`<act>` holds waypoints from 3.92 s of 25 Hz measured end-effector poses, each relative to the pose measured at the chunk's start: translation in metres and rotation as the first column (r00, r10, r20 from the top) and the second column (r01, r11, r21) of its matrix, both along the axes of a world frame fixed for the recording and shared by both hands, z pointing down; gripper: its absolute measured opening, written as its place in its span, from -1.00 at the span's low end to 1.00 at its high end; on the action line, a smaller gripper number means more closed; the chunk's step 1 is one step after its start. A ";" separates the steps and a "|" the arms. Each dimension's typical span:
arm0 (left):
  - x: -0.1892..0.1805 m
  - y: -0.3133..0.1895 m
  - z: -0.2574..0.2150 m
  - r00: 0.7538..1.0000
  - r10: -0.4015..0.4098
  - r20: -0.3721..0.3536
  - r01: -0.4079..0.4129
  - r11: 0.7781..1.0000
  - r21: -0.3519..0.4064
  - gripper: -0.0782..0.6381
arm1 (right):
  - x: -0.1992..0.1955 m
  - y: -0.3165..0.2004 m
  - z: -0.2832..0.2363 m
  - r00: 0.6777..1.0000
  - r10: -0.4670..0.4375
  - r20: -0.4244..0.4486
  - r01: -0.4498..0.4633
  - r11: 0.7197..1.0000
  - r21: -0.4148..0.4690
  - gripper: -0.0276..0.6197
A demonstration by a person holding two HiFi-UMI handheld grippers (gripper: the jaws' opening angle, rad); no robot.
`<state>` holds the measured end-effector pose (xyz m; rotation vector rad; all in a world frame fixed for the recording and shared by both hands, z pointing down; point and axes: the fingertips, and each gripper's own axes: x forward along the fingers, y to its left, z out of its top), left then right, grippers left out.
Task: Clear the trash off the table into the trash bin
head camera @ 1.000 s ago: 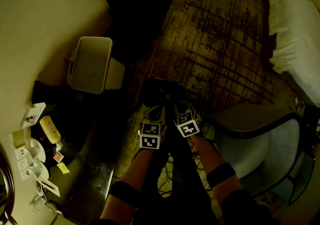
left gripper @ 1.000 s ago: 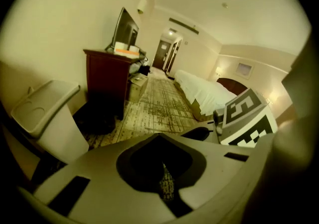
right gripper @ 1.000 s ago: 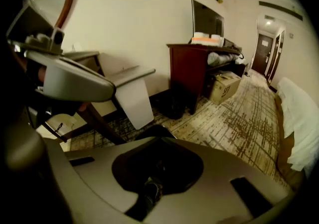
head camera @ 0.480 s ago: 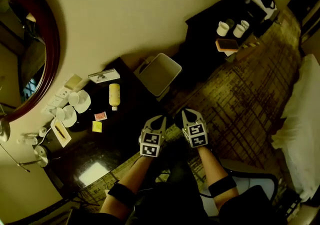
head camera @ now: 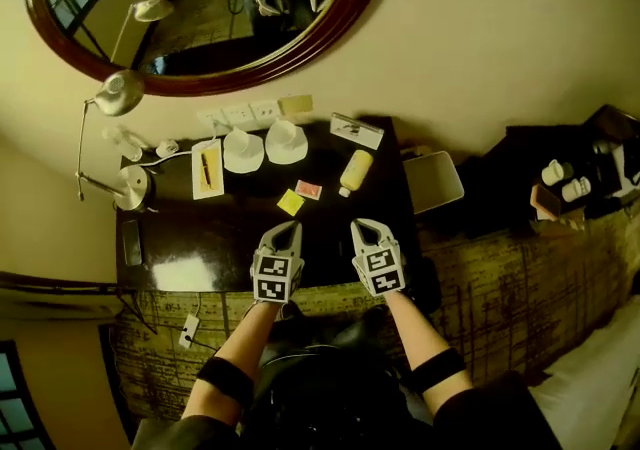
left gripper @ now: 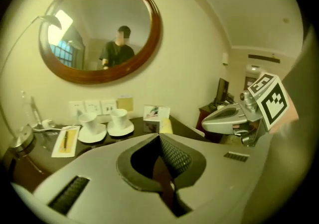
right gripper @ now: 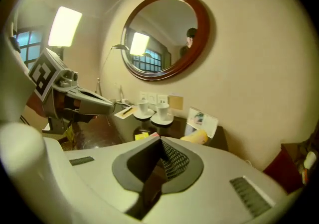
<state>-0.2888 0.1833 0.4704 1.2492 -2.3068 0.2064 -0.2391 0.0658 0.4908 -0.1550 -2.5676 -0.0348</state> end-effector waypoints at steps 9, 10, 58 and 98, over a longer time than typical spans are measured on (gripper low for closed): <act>-0.035 0.111 -0.005 0.984 -0.177 0.010 0.177 0.984 -0.011 -0.78 | -0.041 0.096 0.001 0.982 -0.185 -0.025 0.185 0.983 0.005 -0.91; -0.035 0.114 -0.004 0.984 -0.180 0.004 0.180 0.984 -0.010 -0.78 | -0.042 0.098 0.002 0.982 -0.185 -0.029 0.185 0.983 0.005 -0.91; -0.051 0.063 0.059 0.995 -0.062 -0.075 0.058 0.997 -0.056 -0.78 | -0.166 -0.127 0.160 0.725 0.524 -0.448 -0.576 0.817 0.024 0.52; -0.036 0.056 0.002 0.998 -0.066 -0.009 0.066 0.997 0.048 -0.78 | -0.062 0.022 -0.059 0.983 -0.040 0.181 0.047 0.998 -0.035 0.04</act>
